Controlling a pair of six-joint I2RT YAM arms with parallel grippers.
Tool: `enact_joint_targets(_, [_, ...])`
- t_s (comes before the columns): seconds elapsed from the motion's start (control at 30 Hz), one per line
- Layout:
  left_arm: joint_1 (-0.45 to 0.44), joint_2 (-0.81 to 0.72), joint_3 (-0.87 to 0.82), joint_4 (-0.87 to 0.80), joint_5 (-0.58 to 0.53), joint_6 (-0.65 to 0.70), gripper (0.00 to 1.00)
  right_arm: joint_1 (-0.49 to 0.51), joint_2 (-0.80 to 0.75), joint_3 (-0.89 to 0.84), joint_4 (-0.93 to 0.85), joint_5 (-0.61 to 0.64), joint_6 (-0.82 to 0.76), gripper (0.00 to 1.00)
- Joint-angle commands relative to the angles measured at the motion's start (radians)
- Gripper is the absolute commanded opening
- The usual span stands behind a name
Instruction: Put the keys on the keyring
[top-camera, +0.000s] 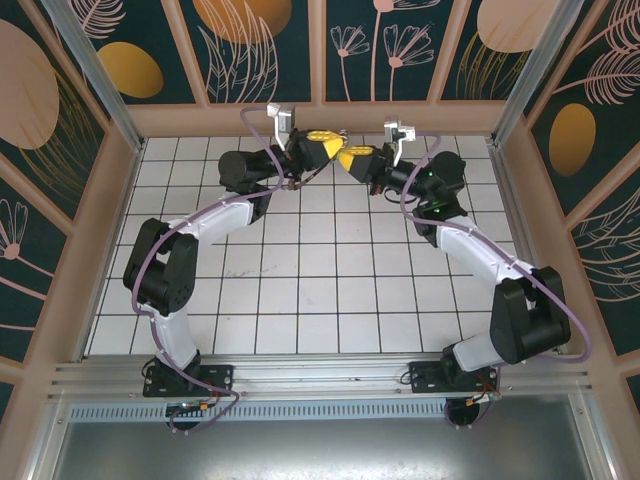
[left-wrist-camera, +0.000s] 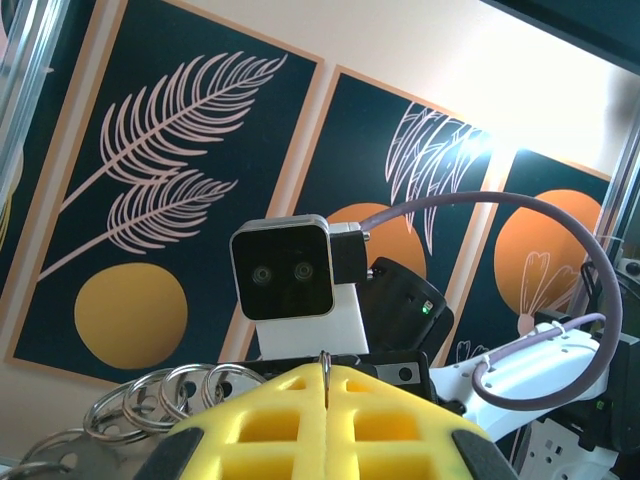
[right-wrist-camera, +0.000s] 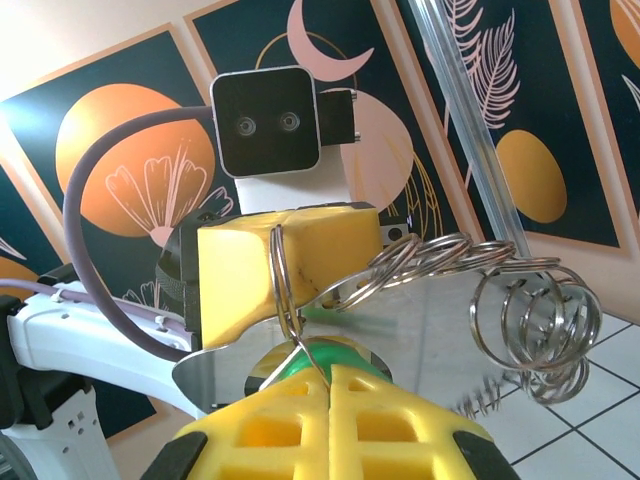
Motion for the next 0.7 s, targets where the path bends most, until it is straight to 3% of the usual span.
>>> enact_joint_targets(0.0, [-0.023, -0.015, 0.021, 0.041, -0.017, 0.007, 0.00, 0.048, 0.016, 0.049, -0.021, -0.075, -0.012, 0.00])
enact_joint_targets(0.33, [-0.028, -0.016, 0.008, 0.032, -0.049, 0.003, 0.00, 0.061, 0.020, 0.093, -0.135, -0.045, -0.064, 0.00])
enact_joint_targets(0.5, [-0.027, -0.020, -0.003, 0.016, -0.090, -0.003, 0.00, 0.015, -0.062, 0.017, -0.183, -0.018, -0.075, 0.27])
enact_joint_targets(0.67, [-0.029, -0.021, -0.008, 0.012, -0.108, -0.009, 0.00, -0.040, -0.179, -0.081, -0.213, 0.006, -0.076, 0.32])
